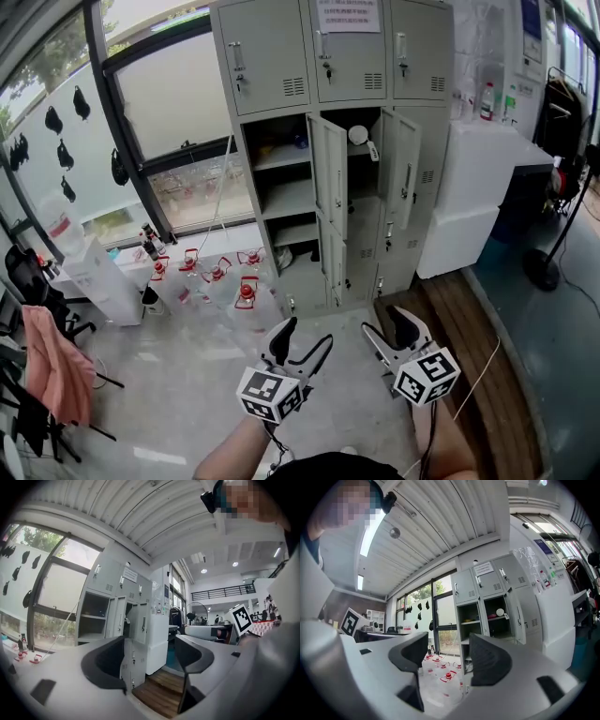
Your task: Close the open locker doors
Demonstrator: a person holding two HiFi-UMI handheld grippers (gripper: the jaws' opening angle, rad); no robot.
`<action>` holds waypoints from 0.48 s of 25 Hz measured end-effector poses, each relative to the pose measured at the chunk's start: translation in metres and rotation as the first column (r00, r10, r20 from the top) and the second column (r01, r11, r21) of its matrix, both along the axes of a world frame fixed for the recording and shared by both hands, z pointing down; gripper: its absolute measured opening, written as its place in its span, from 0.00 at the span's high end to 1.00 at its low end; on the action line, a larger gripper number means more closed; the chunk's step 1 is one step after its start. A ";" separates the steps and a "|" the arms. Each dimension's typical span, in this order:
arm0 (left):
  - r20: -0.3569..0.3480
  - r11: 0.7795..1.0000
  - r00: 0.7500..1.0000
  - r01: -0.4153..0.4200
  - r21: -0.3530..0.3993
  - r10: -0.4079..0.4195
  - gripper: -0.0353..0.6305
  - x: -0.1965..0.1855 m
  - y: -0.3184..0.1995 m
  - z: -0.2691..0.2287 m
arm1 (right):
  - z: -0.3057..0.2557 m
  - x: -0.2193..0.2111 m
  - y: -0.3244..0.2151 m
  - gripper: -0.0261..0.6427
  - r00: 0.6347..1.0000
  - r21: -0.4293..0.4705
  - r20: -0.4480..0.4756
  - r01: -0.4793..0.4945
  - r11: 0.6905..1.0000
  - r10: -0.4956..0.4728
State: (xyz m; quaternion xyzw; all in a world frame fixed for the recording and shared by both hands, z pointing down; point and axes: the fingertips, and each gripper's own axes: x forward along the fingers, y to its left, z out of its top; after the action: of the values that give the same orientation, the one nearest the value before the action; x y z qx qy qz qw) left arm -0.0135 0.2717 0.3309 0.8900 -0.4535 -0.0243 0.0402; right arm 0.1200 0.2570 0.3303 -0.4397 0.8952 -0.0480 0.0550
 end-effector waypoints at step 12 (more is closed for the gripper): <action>0.023 1.000 0.999 0.030 -0.003 -0.030 0.43 0.035 -0.025 0.007 | 0.007 0.040 -0.026 0.54 0.999 -0.035 0.045 0.031 0.999 -0.030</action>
State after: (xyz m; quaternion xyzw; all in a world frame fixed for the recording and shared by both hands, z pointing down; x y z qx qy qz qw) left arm 0.0220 0.2467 0.3379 0.8832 -0.4673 -0.0138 0.0361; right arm 0.1600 0.2312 0.3375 -0.4257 0.8994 -0.0745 0.0665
